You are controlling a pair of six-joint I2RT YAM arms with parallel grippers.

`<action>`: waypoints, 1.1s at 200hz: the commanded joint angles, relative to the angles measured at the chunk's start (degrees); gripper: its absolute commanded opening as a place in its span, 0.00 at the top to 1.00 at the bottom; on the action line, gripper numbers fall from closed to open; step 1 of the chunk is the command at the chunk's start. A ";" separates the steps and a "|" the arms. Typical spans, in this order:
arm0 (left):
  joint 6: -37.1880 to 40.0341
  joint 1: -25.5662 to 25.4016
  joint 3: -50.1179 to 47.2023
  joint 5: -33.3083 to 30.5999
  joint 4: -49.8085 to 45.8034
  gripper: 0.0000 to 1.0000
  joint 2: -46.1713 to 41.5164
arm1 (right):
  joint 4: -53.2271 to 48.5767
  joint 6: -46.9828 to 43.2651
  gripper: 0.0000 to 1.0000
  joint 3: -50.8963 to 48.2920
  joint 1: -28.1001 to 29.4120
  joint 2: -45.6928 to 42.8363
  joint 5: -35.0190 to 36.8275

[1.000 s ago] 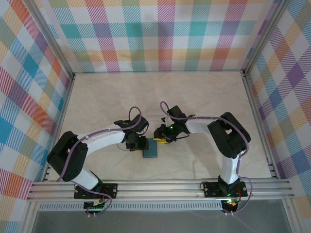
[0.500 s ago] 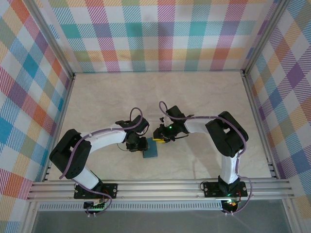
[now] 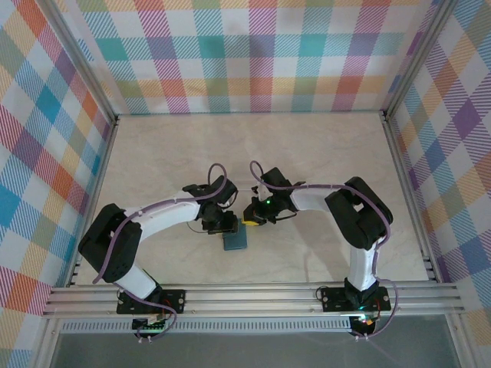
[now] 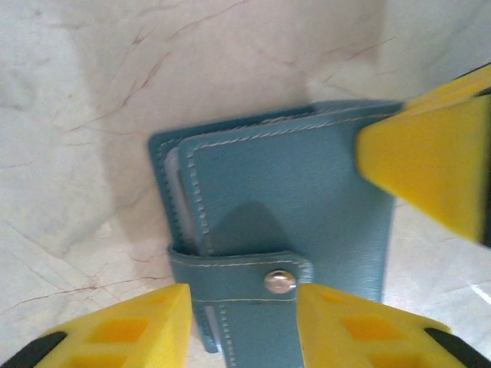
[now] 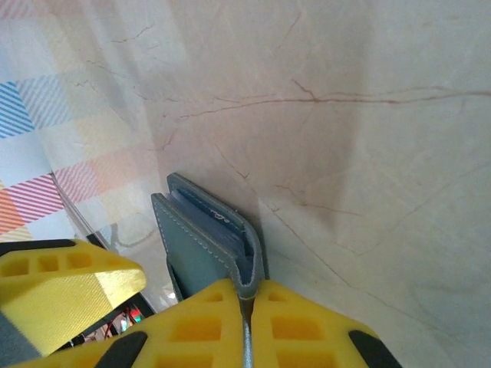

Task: Take the credit cards out of the card holder

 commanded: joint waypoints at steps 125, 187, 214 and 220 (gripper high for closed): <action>2.30 -1.91 3.44 -2.76 -4.06 0.68 6.50 | -1.53 1.87 0.92 0.36 0.85 -1.57 0.94; 2.39 -1.98 3.78 -4.99 -5.85 0.83 4.22 | -3.73 0.90 0.93 0.41 0.85 -2.01 2.50; 2.29 -1.98 3.54 -6.65 -6.62 0.88 3.11 | -6.02 -0.01 0.93 0.96 0.85 -2.30 3.67; 2.34 -1.89 3.54 -6.88 -6.80 0.88 2.85 | -6.71 -0.35 0.94 1.10 0.81 -2.35 4.12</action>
